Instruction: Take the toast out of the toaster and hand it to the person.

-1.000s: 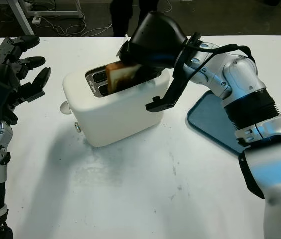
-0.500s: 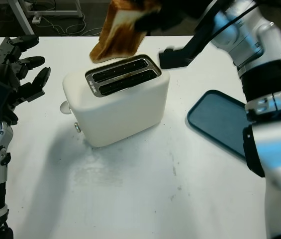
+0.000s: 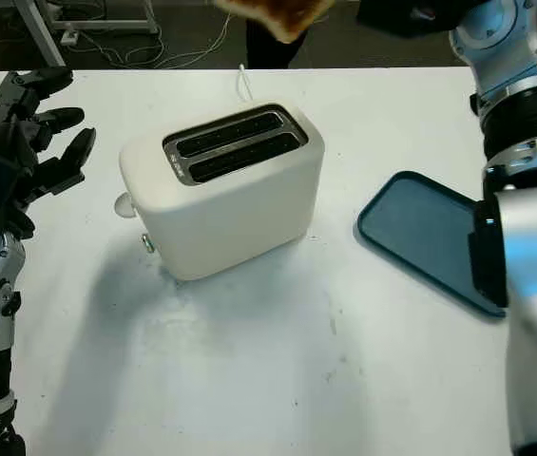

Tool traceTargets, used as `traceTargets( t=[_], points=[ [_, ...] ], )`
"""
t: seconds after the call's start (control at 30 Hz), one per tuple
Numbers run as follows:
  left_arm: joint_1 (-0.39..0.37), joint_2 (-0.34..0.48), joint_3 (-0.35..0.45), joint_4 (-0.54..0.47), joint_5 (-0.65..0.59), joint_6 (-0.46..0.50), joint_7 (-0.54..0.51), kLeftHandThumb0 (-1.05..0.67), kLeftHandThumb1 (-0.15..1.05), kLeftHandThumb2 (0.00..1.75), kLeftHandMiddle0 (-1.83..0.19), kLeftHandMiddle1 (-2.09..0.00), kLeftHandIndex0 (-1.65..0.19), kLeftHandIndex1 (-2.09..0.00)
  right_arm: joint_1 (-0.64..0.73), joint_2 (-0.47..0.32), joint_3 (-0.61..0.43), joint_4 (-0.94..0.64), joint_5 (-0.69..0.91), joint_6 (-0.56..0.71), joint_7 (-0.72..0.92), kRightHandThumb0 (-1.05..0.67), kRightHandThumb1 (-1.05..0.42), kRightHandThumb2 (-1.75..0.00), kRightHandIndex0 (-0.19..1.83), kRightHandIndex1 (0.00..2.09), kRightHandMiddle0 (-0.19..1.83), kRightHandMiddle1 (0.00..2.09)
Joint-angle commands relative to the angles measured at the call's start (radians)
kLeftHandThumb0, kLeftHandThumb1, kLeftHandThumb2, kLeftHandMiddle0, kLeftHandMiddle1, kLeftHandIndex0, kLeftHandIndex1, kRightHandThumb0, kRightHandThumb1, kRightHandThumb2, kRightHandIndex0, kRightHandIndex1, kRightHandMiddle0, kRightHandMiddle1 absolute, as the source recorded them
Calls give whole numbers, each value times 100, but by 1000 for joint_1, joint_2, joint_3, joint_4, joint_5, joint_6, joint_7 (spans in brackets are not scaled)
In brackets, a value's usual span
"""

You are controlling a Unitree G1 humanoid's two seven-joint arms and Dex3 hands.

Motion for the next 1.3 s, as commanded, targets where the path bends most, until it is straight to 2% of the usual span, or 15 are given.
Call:
traceTargets(
  t=[0.0, 0.07, 0.17, 0.3, 0.37, 0.4, 0.43, 0.47, 0.57, 0.63, 0.73, 0.97, 1.03, 1.1, 1.27],
  points=[
    [8, -1, 0, 0, 3, -7, -1, -22, 74, 70, 0, -94, 0, -78, 16, 23, 1, 26, 9, 70, -31, -37, -92, -44, 92, 175, 70, 175],
    [10, 0, 0, 3, 3, -13, -4, -23, 73, 70, 0, -94, 0, -78, 40, 47, -25, 49, 33, 136, -70, -33, -92, -42, 86, 175, 65, 175],
    [11, 4, 0, 11, 8, -25, -5, -23, 73, 71, 0, -95, 0, -78, 63, 75, -61, 69, 66, 256, -117, -36, -92, -40, 72, 175, 49, 175],
    [10, 0, 0, 11, 6, -21, -1, -23, 73, 70, 0, -95, 0, -79, 100, 99, -114, 72, 121, 292, -138, -30, -92, -40, 55, 175, 26, 172],
    [10, 0, -2, 10, 9, -20, 0, -22, 73, 70, 0, -94, 0, -78, 115, 107, -144, 77, 151, 297, -130, -27, -92, -42, 57, 175, 22, 172],
    [10, 1, -3, 11, 11, -20, 0, -22, 73, 70, 0, -94, 0, -78, 121, 110, -146, 79, 151, 307, -137, -28, -92, -43, 57, 175, 30, 158],
    [10, 2, -4, 12, 12, -21, 0, -22, 73, 71, 0, -94, 0, -78, 124, 112, -142, 80, 145, 317, -146, -30, -92, -43, 58, 175, 44, 130],
    [10, 2, -4, 11, 11, -19, -1, -22, 73, 71, 0, -94, 0, -78, 128, 114, -132, 82, 132, 331, -170, -32, -92, -42, 57, 175, 54, 112],
    [10, 1, -3, 9, 9, -15, -2, -22, 73, 71, 0, -94, 0, -78, 142, 123, -139, 82, 140, 329, -198, -30, -92, -42, 51, 175, 52, 122],
    [9, 2, -4, 13, 12, -19, -1, -21, 73, 71, 0, -94, 0, -78, 155, 128, -164, 81, 167, 310, -183, -26, -92, -48, 49, 175, 38, 147],
    [8, -1, -2, 13, 7, -17, -1, -22, 73, 71, 0, -95, 0, -78, 156, 137, -190, 86, 188, 348, -189, -28, -92, -47, 50, 175, 24, 170],
    [6, -2, -4, 8, 6, -9, -1, -19, 74, 72, 0, -92, 0, -75, 169, 154, -244, 85, 239, 343, -198, -22, -92, -43, 61, 175, 33, 175],
    [6, -2, -4, 12, 2, -16, -5, -20, 74, 72, 0, -92, 0, -75, 167, 158, -242, 86, 234, 351, -204, -23, -92, -42, 56, 175, 13, 167],
    [6, -1, -5, 15, 3, -20, -7, -19, 74, 72, 0, -92, 0, -75, 166, 163, -249, 87, 239, 357, -207, -23, -92, -44, 52, 175, 12, 164],
    [5, 1, -5, 16, 6, -20, -6, -23, 73, 72, 0, -93, 0, -75, 167, 170, -287, 85, 277, 349, -192, -22, -92, -44, 61, 175, 23, 174]
  ],
)
